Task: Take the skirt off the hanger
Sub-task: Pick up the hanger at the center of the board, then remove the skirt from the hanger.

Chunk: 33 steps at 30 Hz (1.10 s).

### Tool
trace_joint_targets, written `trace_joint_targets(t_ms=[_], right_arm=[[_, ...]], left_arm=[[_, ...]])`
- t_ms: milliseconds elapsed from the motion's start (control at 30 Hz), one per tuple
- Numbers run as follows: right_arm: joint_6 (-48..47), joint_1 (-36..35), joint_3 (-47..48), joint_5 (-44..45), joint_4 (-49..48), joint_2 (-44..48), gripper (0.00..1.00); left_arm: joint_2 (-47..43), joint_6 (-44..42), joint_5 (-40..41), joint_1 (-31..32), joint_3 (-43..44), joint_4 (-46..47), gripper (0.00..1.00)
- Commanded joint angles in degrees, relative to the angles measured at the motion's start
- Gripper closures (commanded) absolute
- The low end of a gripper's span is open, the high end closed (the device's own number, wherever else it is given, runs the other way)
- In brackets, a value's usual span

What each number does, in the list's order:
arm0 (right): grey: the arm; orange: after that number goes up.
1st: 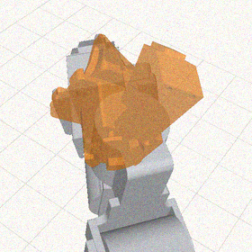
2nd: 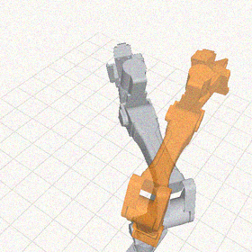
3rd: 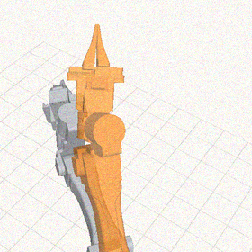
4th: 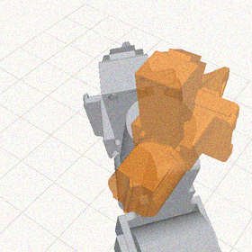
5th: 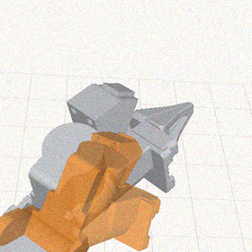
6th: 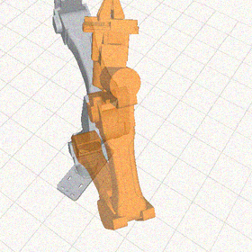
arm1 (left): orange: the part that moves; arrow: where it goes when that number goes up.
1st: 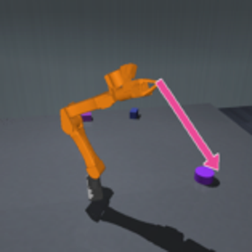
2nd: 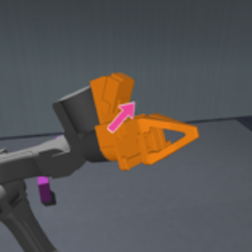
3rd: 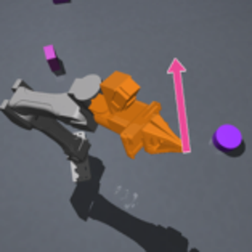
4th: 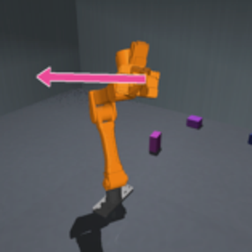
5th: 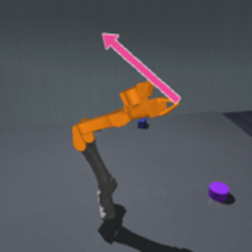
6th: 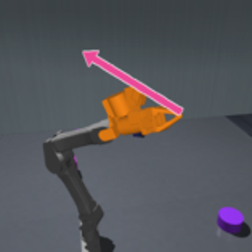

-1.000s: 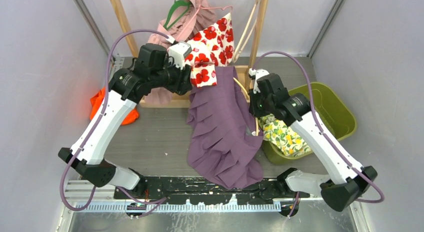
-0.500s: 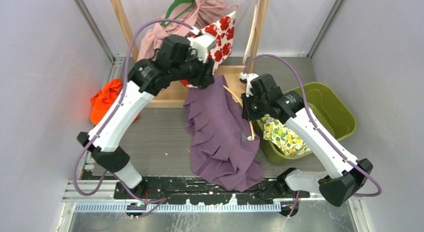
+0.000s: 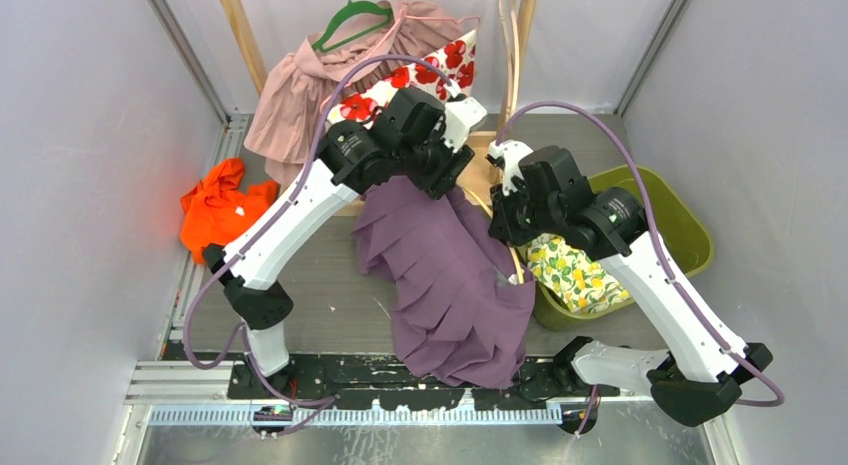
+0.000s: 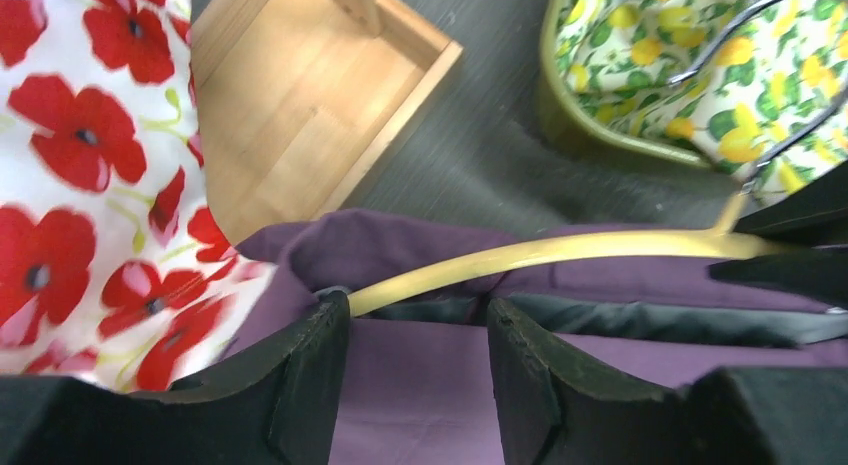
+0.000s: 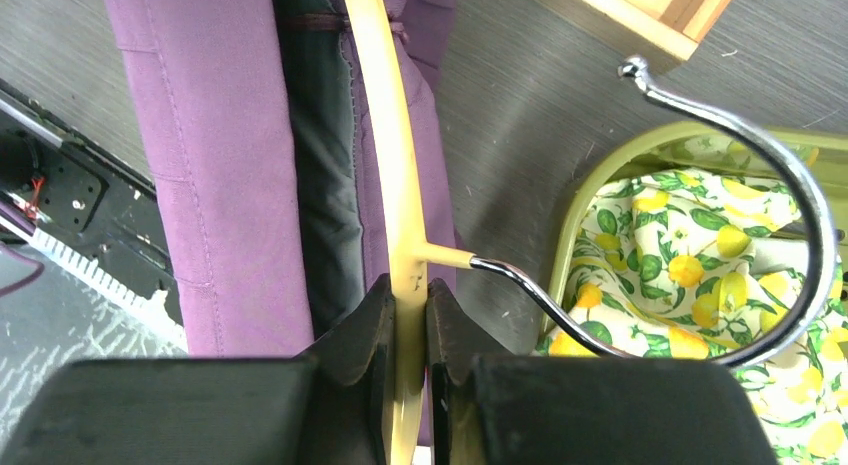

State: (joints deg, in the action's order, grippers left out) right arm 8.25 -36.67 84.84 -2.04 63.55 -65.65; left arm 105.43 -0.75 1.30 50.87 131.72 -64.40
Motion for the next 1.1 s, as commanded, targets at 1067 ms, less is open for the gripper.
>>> trace_joint_targets(t_ms=[1067], right_arm=[[-1.1, -1.5, 8.2, -0.9, 1.5, 3.1, 0.99]], left_arm=[[-5.9, -5.3, 8.0, -0.4, 1.2, 0.8, 0.32]])
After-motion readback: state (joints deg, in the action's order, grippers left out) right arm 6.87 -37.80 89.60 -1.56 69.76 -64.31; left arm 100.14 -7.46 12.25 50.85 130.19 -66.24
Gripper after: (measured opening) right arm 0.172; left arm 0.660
